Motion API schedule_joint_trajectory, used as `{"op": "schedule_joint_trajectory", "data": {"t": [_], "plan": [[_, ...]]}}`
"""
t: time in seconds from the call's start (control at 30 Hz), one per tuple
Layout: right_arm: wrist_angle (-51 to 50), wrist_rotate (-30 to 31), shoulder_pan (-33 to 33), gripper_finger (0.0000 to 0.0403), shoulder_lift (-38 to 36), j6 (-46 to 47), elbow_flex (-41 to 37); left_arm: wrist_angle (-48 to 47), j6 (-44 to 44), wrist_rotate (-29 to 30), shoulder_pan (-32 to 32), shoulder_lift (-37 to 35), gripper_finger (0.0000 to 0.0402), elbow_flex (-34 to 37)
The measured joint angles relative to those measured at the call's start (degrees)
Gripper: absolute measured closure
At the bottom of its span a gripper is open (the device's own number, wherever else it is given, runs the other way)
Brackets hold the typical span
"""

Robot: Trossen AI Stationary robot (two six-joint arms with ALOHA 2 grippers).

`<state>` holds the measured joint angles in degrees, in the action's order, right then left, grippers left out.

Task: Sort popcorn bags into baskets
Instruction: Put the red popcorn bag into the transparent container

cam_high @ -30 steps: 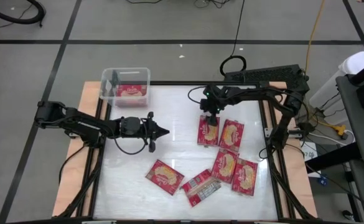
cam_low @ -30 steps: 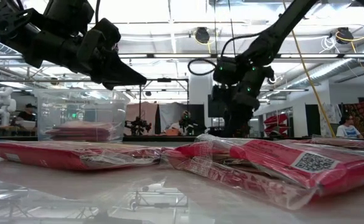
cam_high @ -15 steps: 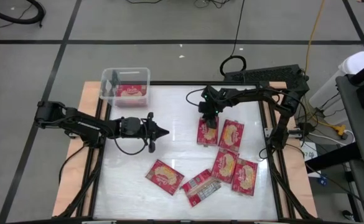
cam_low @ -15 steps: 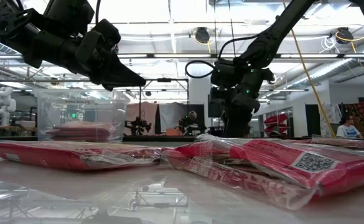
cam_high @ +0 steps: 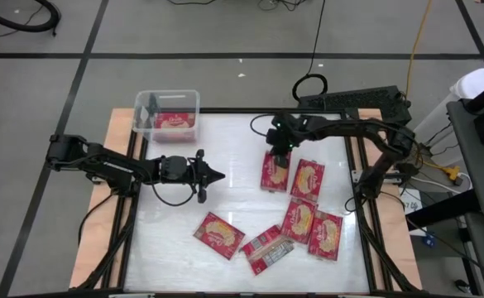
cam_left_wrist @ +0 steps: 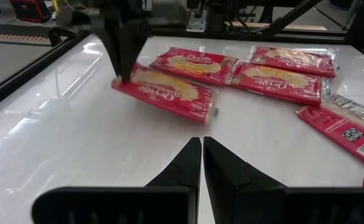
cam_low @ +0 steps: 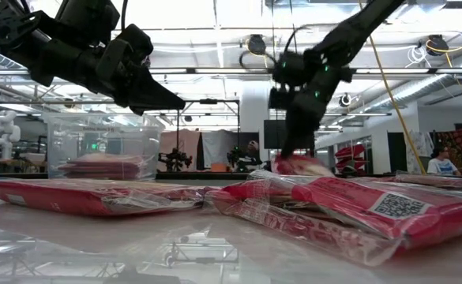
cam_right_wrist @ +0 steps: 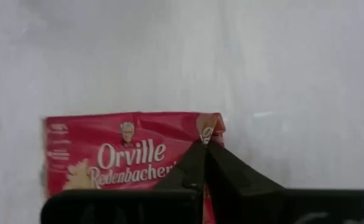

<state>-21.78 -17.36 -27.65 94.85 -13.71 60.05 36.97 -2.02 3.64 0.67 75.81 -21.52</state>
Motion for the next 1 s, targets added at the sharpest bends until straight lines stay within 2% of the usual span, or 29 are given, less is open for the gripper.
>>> {"op": "schedule_joint_trajectory", "data": {"t": [0.13,0.27,0.37,0.53,0.7,0.87,1.0], "plan": [[0.6,9.9,3.1,0.0402,-5.0,4.6,-0.5,0.4,0.0,0.6,0.0,0.0,0.0378,0.0],[4.8,18.6,7.0,0.0402,-9.8,9.3,-3.4,4.0,-1.7,7.9,0.3,0.0,0.0378,0.0],[9.7,25.6,10.3,0.0403,-13.4,12.6,-7.0,7.7,-2.7,8.8,1.8,0.0,0.037,0.0],[17.0,35.2,15.9,0.0403,-18.9,17.3,-13.9,8.2,-3.5,7.1,3.5,0.0,0.031,-1.2],[26.2,41.6,22.2,0.0403,-23.2,21.5,-20.1,9.1,-4.8,6.9,3.0,2.4,0.0238,-4.4],[42.6,45.2,27.1,0.0403,-24.2,23.2,-26.8,7.2,-4.5,6.7,2.2,9.4,0.0185,-12.3],[46.0,49.9,30.3,0.0403,-24.2,26.2,-30.1,0.7,-4.5,6.7,2.2,17.2,0.0164,-19.4]]}}
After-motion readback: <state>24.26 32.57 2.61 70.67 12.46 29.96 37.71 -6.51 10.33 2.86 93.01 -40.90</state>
